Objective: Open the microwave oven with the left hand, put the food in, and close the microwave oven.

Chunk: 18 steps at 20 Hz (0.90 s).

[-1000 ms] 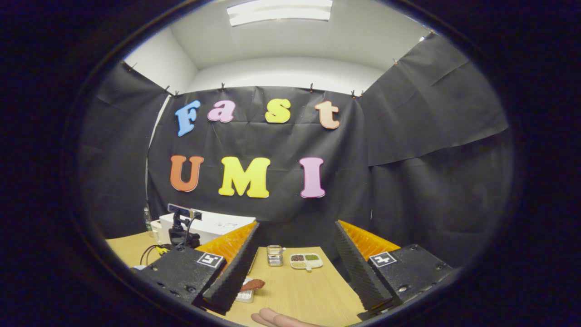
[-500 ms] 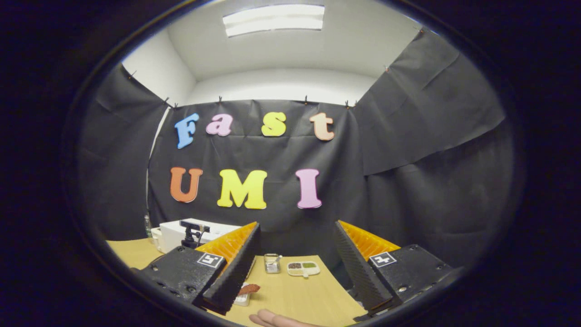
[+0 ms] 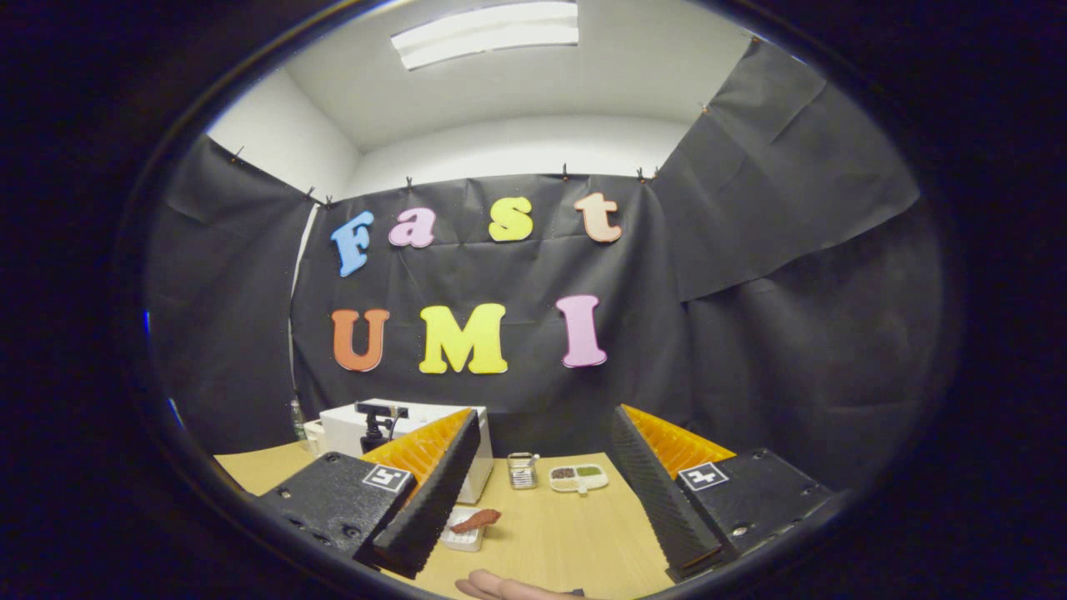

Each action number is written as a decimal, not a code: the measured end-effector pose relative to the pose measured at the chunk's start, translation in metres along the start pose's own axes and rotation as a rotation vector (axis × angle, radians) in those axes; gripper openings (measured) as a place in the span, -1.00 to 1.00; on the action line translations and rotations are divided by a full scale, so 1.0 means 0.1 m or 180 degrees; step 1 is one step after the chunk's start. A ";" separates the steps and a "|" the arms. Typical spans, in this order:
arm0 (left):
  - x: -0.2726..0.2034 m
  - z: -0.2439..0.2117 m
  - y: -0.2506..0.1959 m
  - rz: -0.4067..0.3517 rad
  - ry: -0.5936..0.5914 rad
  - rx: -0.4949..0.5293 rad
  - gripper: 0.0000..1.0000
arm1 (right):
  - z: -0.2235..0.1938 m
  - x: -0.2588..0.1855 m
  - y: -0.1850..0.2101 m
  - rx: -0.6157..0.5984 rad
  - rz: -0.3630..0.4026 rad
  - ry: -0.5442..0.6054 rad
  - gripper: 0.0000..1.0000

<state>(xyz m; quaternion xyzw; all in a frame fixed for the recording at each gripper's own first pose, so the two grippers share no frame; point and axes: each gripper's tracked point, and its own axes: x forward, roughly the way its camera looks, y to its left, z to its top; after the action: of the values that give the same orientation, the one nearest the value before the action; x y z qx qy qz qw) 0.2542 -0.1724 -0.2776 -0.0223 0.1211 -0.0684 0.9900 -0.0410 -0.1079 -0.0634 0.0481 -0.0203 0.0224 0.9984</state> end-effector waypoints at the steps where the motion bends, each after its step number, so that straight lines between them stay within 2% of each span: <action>1: -0.02 -0.01 0.00 -0.0003 0.0021 -0.0002 -0.91 | -0.01 0.00 -0.02 0.0002 -0.0012 0.0008 1.00; 2: -0.06 -0.02 -0.01 0.0004 0.0045 -0.0004 -0.91 | -0.03 0.00 -0.03 0.0003 -0.0018 0.0021 1.00; 3: -0.13 0.07 0.01 0.0019 -0.0096 0.0007 -0.91 | -0.04 0.00 -0.04 0.0008 -0.0017 0.0036 1.00; 4: -0.25 0.00 0.01 0.0009 -0.0024 0.0025 -0.92 | -0.06 0.00 -0.04 0.0023 -0.0017 0.0045 1.00; 9: -0.65 -0.08 0.08 -0.0248 -0.0124 0.0106 -0.92 | -0.16 0.00 0.02 0.0096 0.0015 0.0140 1.00; 16: -1.31 -0.22 0.34 -0.0468 0.0044 0.0163 -0.91 | -0.21 -0.07 0.18 0.0092 0.0081 0.0198 1.00; 18: -1.52 -0.24 0.48 -0.0496 0.0069 0.0163 -0.84 | -0.22 -0.08 0.24 0.0095 0.0106 0.0214 1.00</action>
<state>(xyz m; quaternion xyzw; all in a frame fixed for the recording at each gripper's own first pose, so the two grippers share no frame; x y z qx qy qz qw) 0.1080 -0.1045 -0.2677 -0.0056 0.1279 -0.1486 0.9806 -0.0489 -0.0818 -0.0836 0.0620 0.0127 0.0410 0.9972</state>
